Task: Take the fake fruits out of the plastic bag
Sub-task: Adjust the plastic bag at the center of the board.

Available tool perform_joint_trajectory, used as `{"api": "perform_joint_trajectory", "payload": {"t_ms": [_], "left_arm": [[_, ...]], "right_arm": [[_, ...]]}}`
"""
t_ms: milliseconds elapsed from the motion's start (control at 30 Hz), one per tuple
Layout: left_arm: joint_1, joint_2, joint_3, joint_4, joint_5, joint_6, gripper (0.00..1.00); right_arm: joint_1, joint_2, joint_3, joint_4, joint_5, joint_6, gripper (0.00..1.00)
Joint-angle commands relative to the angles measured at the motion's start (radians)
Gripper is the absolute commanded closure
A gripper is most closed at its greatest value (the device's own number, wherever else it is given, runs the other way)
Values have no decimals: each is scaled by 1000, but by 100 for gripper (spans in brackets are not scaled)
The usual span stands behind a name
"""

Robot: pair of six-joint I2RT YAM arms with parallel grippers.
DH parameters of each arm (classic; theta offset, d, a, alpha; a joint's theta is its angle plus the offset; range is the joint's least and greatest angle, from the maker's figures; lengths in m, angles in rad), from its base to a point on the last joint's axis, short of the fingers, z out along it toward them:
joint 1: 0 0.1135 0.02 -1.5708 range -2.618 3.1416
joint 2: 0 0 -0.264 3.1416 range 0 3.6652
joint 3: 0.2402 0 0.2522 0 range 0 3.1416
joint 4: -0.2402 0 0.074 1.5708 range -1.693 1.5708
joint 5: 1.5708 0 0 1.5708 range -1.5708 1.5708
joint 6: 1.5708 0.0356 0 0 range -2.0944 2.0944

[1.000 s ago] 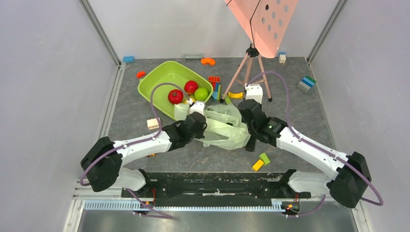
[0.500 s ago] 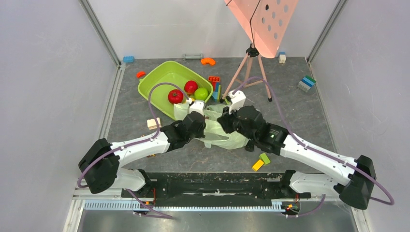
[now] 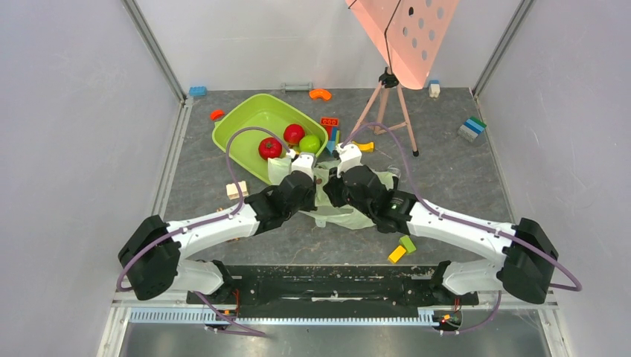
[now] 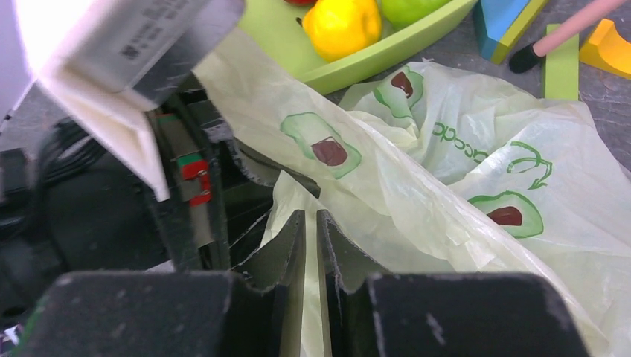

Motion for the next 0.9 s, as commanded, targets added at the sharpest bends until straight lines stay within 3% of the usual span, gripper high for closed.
{"api": "perform_joint_trajectory", "payload": {"t_ms": [0,167,567,667,867], "left_arm": [[6,-26,-13,62,3,-13,98],[6,-15,-11,67,0,-11,98],[7,21,13,58,-25,-6,98],[7,22,15,60,-19,-8,98],[5,21,37,126,55,-20,98]], "right_arm": [[-2,46,15,51,64,23,88],[-1,77,-4,-17,86,48,88],[-2,169,-12,-276,381,96,88],[-1,133,-48,-207,356,61,88],[-2,101,-145,102,186,-38,86]]}}
